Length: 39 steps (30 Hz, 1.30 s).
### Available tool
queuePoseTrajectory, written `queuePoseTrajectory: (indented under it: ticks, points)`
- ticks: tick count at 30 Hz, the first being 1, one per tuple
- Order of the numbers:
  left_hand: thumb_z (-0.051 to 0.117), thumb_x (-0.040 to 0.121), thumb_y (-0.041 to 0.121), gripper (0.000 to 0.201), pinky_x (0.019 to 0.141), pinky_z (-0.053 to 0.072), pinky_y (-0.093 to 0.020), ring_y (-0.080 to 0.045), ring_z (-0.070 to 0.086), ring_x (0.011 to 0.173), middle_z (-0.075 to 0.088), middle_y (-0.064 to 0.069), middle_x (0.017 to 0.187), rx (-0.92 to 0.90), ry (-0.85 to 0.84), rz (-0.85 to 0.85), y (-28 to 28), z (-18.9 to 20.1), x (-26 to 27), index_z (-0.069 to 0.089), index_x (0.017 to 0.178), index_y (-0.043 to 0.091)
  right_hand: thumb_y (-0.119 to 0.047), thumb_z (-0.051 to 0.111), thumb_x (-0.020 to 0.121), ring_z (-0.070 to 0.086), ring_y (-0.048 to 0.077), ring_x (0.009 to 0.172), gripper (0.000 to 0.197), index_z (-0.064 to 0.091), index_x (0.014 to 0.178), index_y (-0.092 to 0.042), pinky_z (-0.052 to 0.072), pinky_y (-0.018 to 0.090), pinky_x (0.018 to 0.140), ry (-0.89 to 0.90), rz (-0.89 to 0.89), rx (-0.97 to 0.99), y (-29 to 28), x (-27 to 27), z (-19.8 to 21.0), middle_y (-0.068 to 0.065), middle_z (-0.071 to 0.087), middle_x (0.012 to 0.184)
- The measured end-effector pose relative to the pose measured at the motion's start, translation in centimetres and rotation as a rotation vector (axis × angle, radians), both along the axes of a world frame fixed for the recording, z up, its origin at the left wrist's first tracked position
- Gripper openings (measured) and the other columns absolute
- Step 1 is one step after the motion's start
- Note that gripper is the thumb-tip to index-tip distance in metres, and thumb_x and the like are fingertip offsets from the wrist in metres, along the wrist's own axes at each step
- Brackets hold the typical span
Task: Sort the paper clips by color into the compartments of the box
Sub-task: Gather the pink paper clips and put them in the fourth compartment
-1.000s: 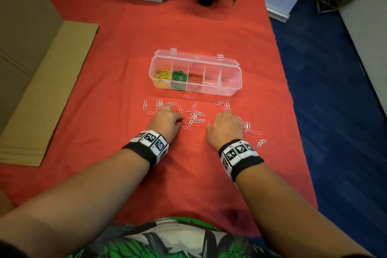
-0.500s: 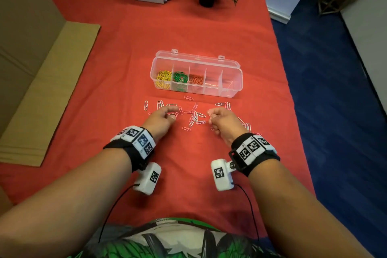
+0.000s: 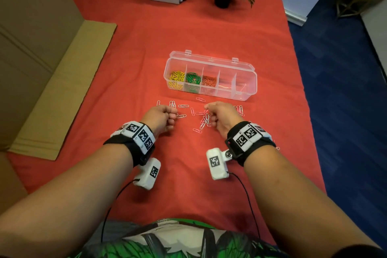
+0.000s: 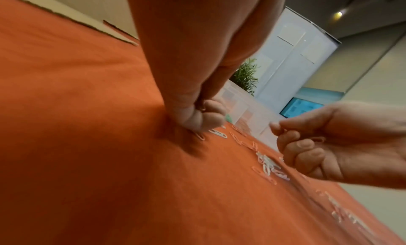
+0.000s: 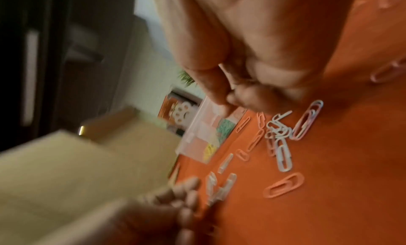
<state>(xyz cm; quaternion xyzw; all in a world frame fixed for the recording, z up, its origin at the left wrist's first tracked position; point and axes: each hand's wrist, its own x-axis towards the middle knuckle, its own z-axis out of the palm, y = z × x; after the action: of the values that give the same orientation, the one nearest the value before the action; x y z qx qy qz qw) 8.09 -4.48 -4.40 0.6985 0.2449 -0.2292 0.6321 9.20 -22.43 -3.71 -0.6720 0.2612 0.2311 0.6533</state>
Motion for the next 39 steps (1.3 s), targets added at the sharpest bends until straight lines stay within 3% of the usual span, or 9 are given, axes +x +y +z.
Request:
queuePoseTrajectory:
  ticks: [6, 9, 17, 21, 24, 28, 32, 36, 39]
  points:
    - [0.052, 0.083, 0.008, 0.024, 0.073, 0.037, -0.02, -0.019, 0.052, 0.079, 0.056, -0.007, 0.09, 0.618, -0.279, -0.306, 1.7, -0.7, 0.1, 0.069, 0.1, 0.014, -0.028, 0.052, 0.088, 0.057, 0.032, 0.108, 0.035, 0.055, 0.112, -0.003, 0.047, 0.033, 0.086, -0.181, 0.462, -0.933, 0.9, 1.4, -0.9, 0.017, 0.058, 0.117]
    - [0.063, 0.077, 0.007, 0.03, 0.077, 0.034, -0.015, -0.02, 0.055, 0.086, 0.046, -0.003, 0.09, 0.747, -0.429, -0.48, 2.3, -1.0, -0.9, 0.071, 0.104, 0.017, -0.042, 0.06, 0.084, 0.049, 0.035, 0.118, 0.059, 0.041, 0.126, -0.004, 0.043, 0.04, 0.097, -0.161, 0.569, -1.089, 2.1, 1.3, -1.5, 0.018, 0.047, 0.127]
    - [0.063, 0.08, 0.017, 0.014, 0.08, 0.044, -0.033, -0.032, 0.057, 0.09, 0.058, -0.015, 0.094, 0.838, -0.551, -0.63, 2.6, -2.3, -1.2, 0.066, 0.089, 0.007, -0.006, 0.037, 0.087, 0.052, 0.037, 0.108, 0.033, 0.044, 0.119, -0.001, 0.045, 0.044, 0.088, -0.344, 0.724, -1.175, 3.9, 0.3, -2.0, 0.02, 0.048, 0.119]
    - [0.056, 0.085, 0.011, 0.012, 0.073, 0.04, -0.026, -0.022, 0.056, 0.079, 0.061, -0.007, 0.086, 0.626, -0.437, -0.404, 2.7, -2.0, -1.0, 0.063, 0.095, 0.011, -0.014, 0.042, 0.092, 0.053, 0.027, 0.096, 0.016, 0.053, 0.103, -0.01, 0.042, 0.034, 0.085, -0.241, 0.617, -0.82, 3.0, 1.3, -1.2, 0.011, 0.05, 0.108]
    - [0.045, 0.09, 0.005, 0.02, 0.049, 0.035, -0.018, -0.006, 0.044, 0.051, 0.05, 0.003, 0.067, 0.212, -0.185, -0.115, 2.9, -1.2, -0.1, 0.062, 0.093, 0.016, 0.0, 0.04, 0.089, 0.037, 0.012, 0.058, 0.026, 0.043, 0.071, -0.019, 0.033, 0.022, 0.048, -0.15, 0.261, -0.217, 1.9, 1.2, -0.5, -0.001, 0.043, 0.07]
    - [0.032, 0.086, 0.004, 0.026, 0.042, 0.04, -0.015, -0.008, 0.044, 0.045, 0.049, -0.003, 0.066, -0.338, 0.08, 0.318, 3.8, 0.8, 1.0, 0.053, 0.074, 0.013, 0.004, 0.036, 0.091, 0.03, 0.009, 0.052, 0.026, 0.051, 0.081, -0.014, 0.031, 0.017, 0.043, -0.04, -0.059, 0.368, 0.8, 0.9, 0.0, -0.001, 0.035, 0.062]
    - [0.04, 0.087, 0.014, 0.022, 0.04, 0.041, -0.013, -0.005, 0.04, 0.038, 0.046, 0.002, 0.055, -0.286, 0.116, 0.332, 4.0, 0.9, 2.1, 0.051, 0.069, 0.015, -0.009, 0.04, 0.09, 0.043, 0.011, 0.057, 0.019, 0.057, 0.082, -0.009, 0.041, 0.02, 0.047, 0.003, -0.191, 0.473, 0.5, 1.2, 0.6, 0.0, 0.046, 0.068]
    - [0.054, 0.088, 0.021, 0.014, 0.053, 0.04, -0.021, -0.012, 0.052, 0.048, 0.061, -0.002, 0.072, 0.337, -0.109, -0.112, 3.6, -0.7, 2.4, 0.065, 0.079, 0.019, -0.012, 0.051, 0.087, 0.042, 0.011, 0.052, 0.013, 0.058, 0.076, -0.012, 0.035, 0.022, 0.044, -0.027, -0.051, -0.008, 1.5, 2.7, 0.0, 0.0, 0.048, 0.066]
    - [0.062, 0.083, 0.023, 0.02, 0.077, 0.041, -0.022, -0.023, 0.064, 0.091, 0.071, -0.007, 0.098, 0.702, -0.32, -0.422, 3.5, -1.3, 1.5, 0.07, 0.1, 0.016, -0.018, 0.046, 0.09, 0.061, 0.024, 0.081, 0.024, 0.066, 0.094, -0.006, 0.051, 0.03, 0.077, -0.176, 0.358, -0.714, 2.2, 3.4, -0.5, 0.011, 0.066, 0.09]
